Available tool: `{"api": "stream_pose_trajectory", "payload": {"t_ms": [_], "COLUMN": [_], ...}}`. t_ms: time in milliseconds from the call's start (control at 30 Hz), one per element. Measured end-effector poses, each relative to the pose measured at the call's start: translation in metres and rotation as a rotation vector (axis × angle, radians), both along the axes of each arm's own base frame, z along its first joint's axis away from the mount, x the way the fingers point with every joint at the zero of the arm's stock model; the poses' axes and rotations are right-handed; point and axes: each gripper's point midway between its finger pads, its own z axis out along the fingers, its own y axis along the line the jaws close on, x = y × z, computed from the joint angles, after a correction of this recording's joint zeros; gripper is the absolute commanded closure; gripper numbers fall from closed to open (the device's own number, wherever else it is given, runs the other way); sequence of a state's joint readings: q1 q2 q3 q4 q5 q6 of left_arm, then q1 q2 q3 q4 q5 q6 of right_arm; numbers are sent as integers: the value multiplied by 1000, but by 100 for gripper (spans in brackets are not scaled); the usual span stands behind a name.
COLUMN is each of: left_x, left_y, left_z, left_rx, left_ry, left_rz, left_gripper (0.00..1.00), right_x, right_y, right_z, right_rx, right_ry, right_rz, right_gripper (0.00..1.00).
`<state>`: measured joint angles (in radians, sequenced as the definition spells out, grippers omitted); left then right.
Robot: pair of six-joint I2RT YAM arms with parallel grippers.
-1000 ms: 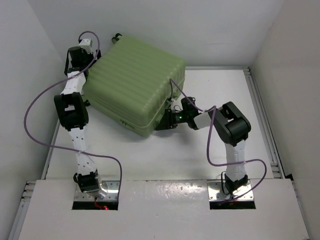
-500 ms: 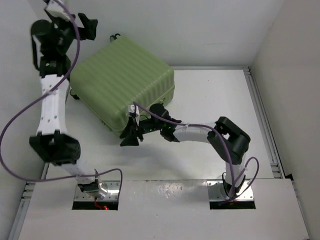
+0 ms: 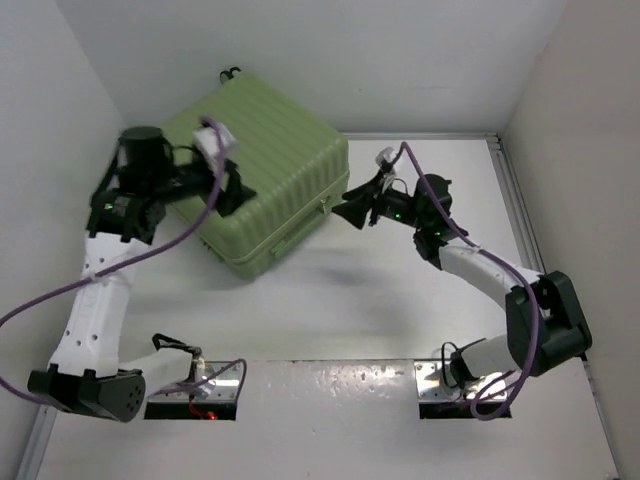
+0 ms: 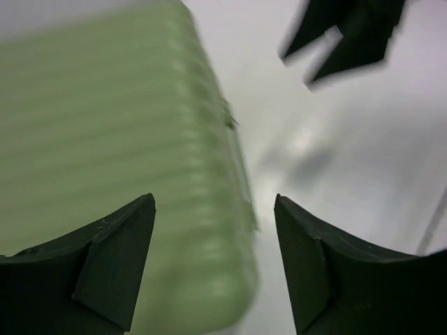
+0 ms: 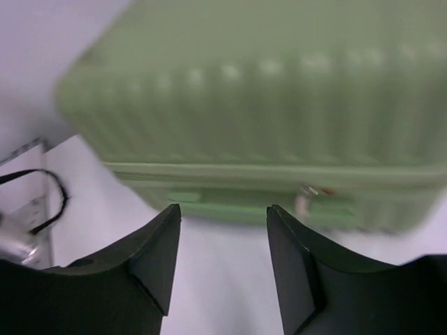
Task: Pack the luggage
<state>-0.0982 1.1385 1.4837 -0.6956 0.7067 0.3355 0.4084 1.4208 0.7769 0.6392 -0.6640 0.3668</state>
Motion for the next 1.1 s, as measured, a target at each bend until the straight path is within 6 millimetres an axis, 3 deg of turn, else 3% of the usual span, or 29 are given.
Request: {"api": "stream_pose_trajectory", "payload": {"t_ms": [100,233,333,533,733,867,1100], "left_x": [-25,-52,-57,-42,-18,-9,-2], "left_y": [-38,-83,-92,-89,-72,-71,-72], "left_z": [-62,-110,-136,-174,-167,-159,-151], "left_rx": [88,175,207,225,121,43,-15], "left_ry": [171,277,320,324,295,305,301], "left_rz": [-105,-195,-152,32,262,313,331], "left_gripper": [30,31,28,15,15,15,15], "right_x": [19,30,21,10,35,57,77], "right_y": [-28,-44,-37,-11,-9,-5,5], "right_z": [-20,-61,-88,-124,-141,-138,-121], "right_rx": [-22,-74,-127,-210,-250,-238,-186], "right_ry": [71,151,163,83,35,14,-18], "right_rz": [-121,-222,-243,-288,-419,-485,-523], "right_gripper": [48,47,46,47,45,45,47]}}
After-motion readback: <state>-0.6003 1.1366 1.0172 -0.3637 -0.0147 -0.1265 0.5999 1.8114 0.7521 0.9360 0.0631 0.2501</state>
